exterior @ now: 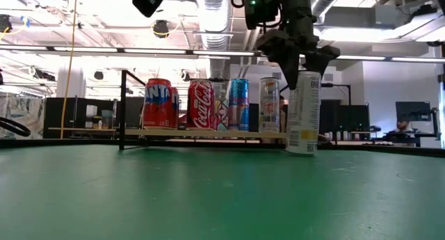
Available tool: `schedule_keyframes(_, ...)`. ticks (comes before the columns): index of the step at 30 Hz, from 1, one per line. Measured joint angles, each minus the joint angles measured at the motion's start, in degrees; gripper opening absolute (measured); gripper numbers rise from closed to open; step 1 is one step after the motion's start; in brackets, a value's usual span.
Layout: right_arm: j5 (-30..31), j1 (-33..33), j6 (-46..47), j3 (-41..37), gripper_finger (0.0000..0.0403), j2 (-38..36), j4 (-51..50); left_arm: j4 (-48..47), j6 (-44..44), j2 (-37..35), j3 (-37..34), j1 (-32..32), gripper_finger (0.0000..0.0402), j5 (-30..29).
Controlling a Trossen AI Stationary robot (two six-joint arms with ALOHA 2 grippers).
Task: Place canned beverage on shelf
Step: Put the white and yellow soda can, aligned with the other blue soda can on the shelf
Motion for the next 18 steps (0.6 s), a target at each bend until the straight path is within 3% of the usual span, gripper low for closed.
schedule_keyframes(8,0.3,0.1,-5.5,-0.1,0.0388,0.0,0.6,0.0,-2.6,0.0,0.0,0.0,0.0000,-4.0)
schedule_keyframes(18,-0.1,-0.4,-12.7,2.2,0.0372,0.0,-2.6,-0.1,-6.1,0.0,0.0,0.0,0.0000,-6.2)
